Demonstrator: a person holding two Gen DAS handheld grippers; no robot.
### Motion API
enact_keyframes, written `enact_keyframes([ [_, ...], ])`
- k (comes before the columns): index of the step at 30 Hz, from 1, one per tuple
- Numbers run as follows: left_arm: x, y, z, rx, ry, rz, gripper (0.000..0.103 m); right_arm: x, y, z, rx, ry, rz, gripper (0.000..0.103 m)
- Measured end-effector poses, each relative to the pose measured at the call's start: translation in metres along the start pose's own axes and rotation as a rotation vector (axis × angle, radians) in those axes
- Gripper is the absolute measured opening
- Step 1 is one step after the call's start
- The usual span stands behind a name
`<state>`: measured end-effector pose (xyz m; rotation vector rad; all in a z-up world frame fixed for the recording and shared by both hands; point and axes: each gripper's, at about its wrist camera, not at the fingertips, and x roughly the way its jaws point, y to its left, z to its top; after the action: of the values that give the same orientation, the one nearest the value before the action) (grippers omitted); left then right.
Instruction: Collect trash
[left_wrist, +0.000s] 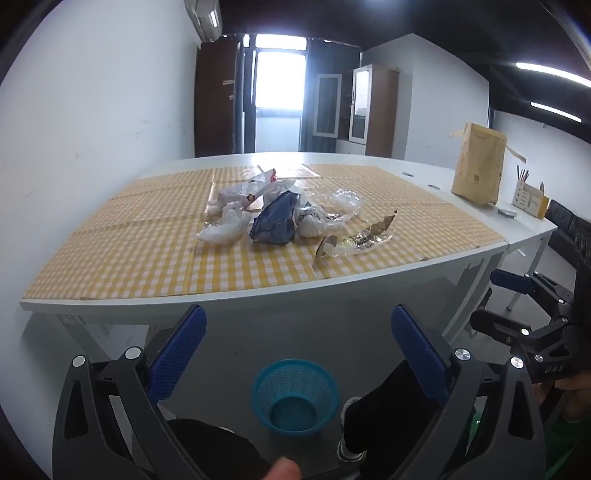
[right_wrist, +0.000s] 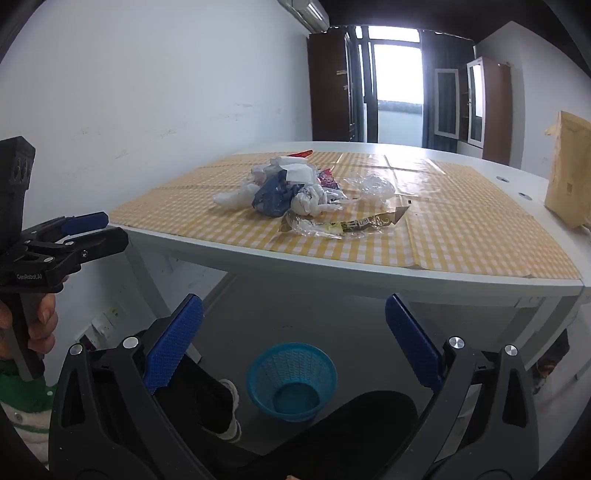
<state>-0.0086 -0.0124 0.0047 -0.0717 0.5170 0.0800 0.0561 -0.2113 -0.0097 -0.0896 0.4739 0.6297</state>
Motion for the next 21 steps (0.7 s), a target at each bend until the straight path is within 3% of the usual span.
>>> enact_keyframes([
  [7,0.003,-0.004,-0.002,-0.023,-0.013,-0.053,0.097,0.003,0.000,0.000,0.011,0.006,0.008,0.094],
  [13,0.002,-0.004,-0.002,-0.032,-0.003,-0.030,0.097,0.001,0.000,-0.003,0.016,-0.004,0.015,0.094],
  [21,-0.002,-0.012,-0.001,-0.014,-0.028,-0.074,0.097,0.001,-0.006,0.000,0.032,-0.007,0.008,0.094],
])
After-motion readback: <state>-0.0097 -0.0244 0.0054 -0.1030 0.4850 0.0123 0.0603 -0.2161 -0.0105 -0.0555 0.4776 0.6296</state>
